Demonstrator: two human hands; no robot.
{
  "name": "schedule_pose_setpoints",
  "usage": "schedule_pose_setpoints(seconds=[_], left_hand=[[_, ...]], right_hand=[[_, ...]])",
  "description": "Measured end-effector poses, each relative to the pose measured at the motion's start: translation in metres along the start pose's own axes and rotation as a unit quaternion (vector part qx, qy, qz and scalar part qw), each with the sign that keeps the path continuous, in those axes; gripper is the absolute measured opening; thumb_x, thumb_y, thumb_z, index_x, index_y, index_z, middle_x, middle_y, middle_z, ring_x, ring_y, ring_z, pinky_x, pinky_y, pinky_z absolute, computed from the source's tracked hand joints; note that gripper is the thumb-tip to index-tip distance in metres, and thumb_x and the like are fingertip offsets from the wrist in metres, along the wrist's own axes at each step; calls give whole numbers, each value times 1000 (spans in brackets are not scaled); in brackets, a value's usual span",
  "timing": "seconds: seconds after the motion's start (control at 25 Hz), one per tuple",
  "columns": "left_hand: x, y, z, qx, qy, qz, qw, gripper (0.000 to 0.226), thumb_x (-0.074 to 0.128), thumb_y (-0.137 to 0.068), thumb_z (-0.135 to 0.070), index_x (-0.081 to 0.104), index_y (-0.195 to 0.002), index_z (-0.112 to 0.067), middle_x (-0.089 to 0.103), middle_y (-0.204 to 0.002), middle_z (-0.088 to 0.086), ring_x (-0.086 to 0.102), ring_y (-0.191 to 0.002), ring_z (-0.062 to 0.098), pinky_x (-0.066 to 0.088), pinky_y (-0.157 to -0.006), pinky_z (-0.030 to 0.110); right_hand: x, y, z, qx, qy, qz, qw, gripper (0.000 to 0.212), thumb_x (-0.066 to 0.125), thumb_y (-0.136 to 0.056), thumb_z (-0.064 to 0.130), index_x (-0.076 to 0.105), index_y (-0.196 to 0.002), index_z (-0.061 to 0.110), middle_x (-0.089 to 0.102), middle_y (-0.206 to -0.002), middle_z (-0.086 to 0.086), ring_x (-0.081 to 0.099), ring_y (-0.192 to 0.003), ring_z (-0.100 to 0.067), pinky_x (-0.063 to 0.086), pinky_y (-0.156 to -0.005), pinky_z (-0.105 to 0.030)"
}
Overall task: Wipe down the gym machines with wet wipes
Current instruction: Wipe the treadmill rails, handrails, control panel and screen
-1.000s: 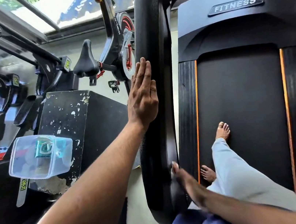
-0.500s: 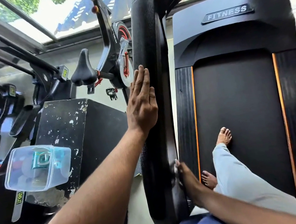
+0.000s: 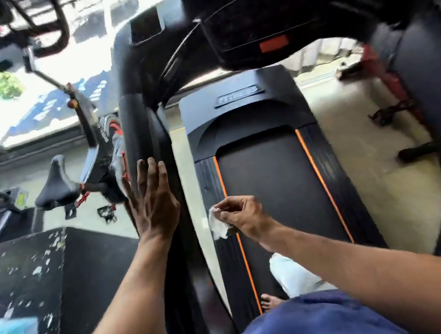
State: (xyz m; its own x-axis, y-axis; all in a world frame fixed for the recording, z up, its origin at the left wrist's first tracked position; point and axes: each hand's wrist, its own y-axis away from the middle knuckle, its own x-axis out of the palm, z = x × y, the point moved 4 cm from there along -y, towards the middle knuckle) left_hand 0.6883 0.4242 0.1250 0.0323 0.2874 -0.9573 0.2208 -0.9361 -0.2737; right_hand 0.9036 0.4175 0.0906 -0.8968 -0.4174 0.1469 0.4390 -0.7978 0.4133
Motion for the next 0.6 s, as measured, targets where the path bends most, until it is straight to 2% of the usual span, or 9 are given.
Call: schedule_pose_setpoints(seconds=[0.04,0.12,0.24,0.32,0.48,0.6], left_hand=[[0,-6,-26,15,12,19,1000,73,53,-83,-4,42,-154,-10,37,-164,10,24,-156,27,-10,-126,54],[0,-13,-89,47,72,57,995,79,61,-78,-5,43,-154,-11,41,-162,10,32,-153,26,-12,-125,52],[8,-13,-179,148,174,82,970,66,59,-86,-14,48,-151,-14,51,-155,8,46,-144,24,7,-127,57],[16,-16,-214,201,200,112,952,58,57,-93,-21,50,-150,-18,56,-149,3,51,-139,20,11,-128,56],[27,-45,-268,285,207,205,913,47,60,-100,-29,53,-146,-25,60,-143,-4,55,-133,18,16,-129,44],[23,-70,-322,352,196,255,879,46,56,-103,-39,52,-147,-31,58,-147,-8,53,-136,17,32,-121,38]], right_hand=[[-27,7,0,-2,-3,-32,999,14,75,-92,8,76,-85,21,69,-83,-7,61,-72,-14,57,-55,-23],[-81,20,0,-4,-14,-94,995,15,72,-93,6,77,-87,19,72,-78,-3,63,-70,-18,58,-52,-27],[-153,48,-5,15,-61,-204,977,6,69,-95,4,74,-94,8,74,-76,-2,66,-64,-17,56,-47,-27],[-189,65,-5,20,-94,-269,958,4,71,-93,6,74,-96,7,75,-81,-6,67,-65,-19,55,-46,-26],[-237,80,-3,12,-139,-346,928,4,70,-95,7,73,-97,7,76,-81,-4,71,-68,-14,57,-50,-26],[-260,79,9,-24,-145,-372,916,6,68,-97,8,74,-98,8,76,-83,-5,72,-73,-15,59,-55,-28]])
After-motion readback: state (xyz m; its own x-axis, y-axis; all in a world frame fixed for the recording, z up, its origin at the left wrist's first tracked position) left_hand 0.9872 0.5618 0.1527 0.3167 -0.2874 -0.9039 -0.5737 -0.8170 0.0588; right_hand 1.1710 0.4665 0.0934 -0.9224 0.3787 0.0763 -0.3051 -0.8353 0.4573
